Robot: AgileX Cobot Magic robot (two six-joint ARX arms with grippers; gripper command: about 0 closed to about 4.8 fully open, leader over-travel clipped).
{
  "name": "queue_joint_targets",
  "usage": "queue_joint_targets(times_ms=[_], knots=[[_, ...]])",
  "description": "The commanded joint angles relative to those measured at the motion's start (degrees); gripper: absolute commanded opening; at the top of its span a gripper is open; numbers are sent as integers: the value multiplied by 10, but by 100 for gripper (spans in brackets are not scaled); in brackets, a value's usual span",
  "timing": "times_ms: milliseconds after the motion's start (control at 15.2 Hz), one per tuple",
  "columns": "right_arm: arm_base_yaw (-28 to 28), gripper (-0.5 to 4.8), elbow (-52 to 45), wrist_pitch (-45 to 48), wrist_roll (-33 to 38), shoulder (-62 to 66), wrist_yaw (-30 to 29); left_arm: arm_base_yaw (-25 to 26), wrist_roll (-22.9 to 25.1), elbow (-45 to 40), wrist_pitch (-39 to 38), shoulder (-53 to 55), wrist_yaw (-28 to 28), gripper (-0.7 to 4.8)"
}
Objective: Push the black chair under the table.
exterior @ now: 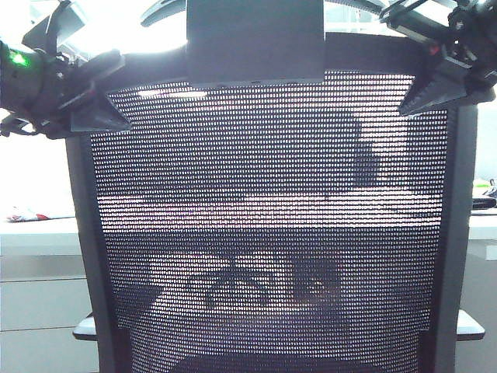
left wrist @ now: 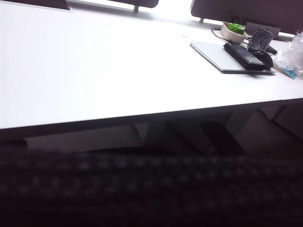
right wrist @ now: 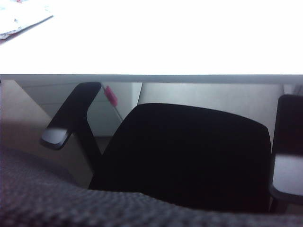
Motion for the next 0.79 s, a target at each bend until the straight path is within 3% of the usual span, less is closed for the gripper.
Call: queue_joint_targets(times_ms=[66, 787], knots=[[-3, -5, 7, 78, -6, 3, 26, 3, 2, 9, 40, 2, -37, -6], [-28, -5, 8, 194, -21, 85, 22, 7, 19, 60, 94, 86, -52, -6]])
